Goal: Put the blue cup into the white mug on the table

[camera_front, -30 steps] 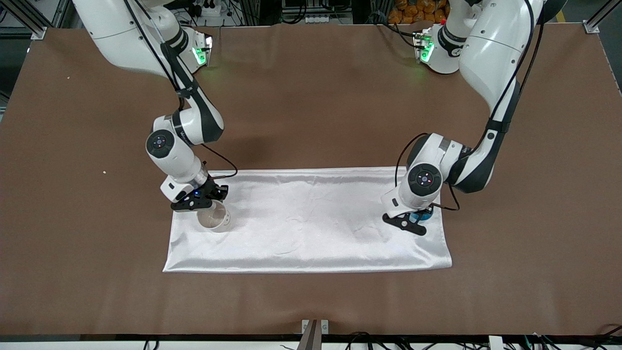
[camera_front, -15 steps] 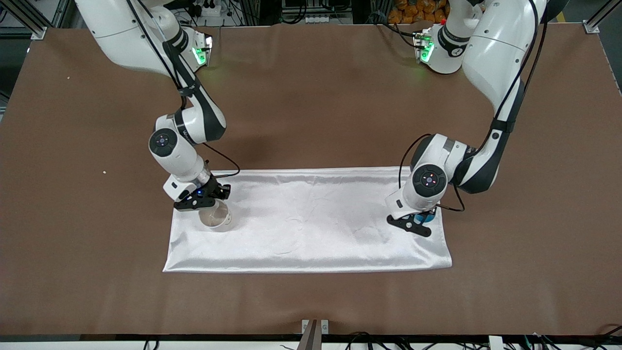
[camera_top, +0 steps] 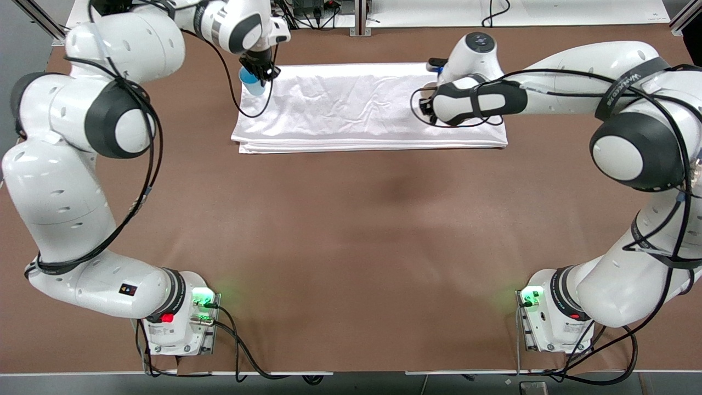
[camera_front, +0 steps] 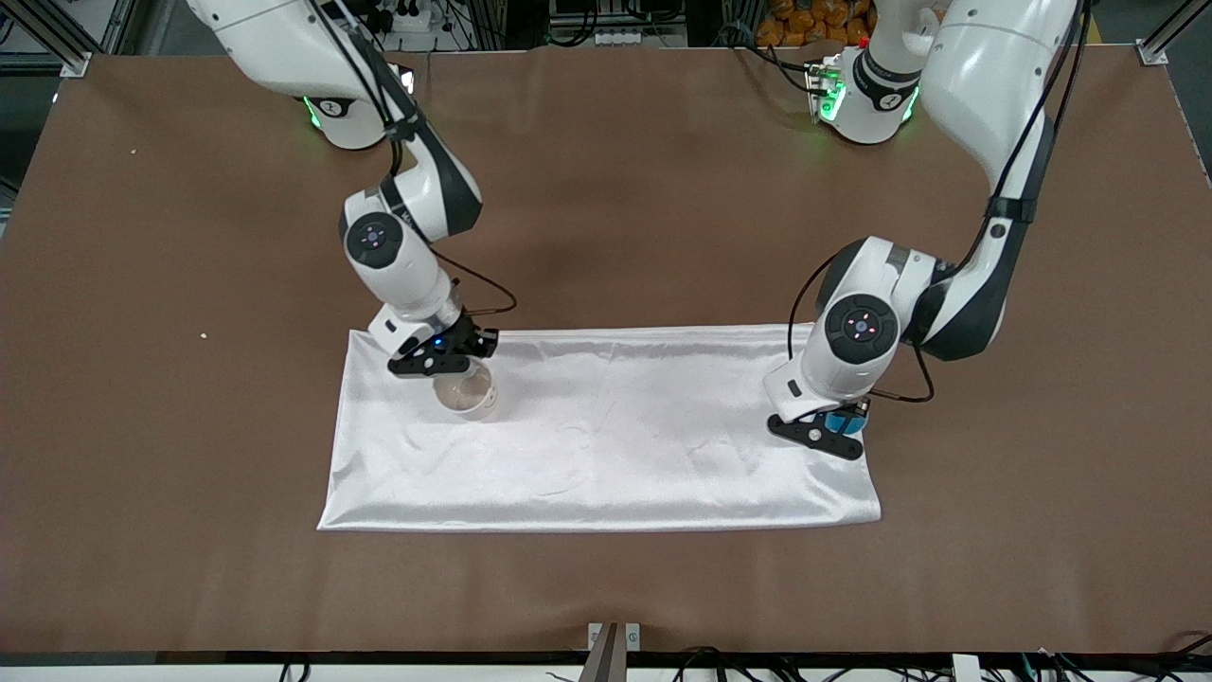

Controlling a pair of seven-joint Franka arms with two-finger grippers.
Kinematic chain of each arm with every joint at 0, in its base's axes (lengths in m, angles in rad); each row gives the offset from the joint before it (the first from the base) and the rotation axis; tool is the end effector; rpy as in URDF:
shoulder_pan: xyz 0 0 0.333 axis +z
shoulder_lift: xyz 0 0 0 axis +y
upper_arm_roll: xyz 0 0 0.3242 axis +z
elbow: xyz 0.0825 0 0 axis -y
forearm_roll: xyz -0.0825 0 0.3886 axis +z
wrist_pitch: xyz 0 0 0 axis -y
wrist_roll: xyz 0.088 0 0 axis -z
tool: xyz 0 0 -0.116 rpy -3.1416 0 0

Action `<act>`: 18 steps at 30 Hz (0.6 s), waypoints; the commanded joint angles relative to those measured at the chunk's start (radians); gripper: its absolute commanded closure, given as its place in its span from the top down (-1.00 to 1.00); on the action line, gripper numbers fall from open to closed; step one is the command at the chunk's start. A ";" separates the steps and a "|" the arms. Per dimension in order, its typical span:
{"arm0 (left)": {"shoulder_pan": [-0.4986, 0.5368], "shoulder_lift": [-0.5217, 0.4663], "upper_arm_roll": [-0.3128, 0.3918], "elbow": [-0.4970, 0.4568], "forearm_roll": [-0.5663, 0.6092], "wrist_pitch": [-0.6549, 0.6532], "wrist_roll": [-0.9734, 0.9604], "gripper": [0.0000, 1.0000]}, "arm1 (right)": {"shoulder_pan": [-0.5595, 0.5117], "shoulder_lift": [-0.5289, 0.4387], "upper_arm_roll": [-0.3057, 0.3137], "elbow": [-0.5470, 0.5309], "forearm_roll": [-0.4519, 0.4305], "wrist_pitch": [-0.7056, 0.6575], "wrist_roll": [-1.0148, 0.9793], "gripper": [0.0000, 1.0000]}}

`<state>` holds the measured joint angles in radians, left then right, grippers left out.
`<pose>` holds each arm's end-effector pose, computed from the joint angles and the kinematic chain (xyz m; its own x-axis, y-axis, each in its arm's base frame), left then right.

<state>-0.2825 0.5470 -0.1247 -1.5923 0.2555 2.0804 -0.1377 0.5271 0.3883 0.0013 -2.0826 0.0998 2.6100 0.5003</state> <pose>0.6463 -0.2507 0.3094 0.9276 -0.3716 -0.0394 -0.3730 -0.9144 -0.1573 0.5263 0.3053 0.2459 0.9942 -0.0597 0.0893 -0.0488 -0.9916 -0.1200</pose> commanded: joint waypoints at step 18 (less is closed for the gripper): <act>0.003 -0.329 -0.007 -0.029 -0.123 -0.279 -0.045 -1.00 | 0.381 -0.008 -0.011 -0.030 0.001 0.001 0.561 -0.95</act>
<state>-0.2835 0.3040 -0.1283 -1.5920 0.1611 1.8536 -0.1611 0.8651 0.3785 0.0023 -2.1053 0.0998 2.6001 0.9854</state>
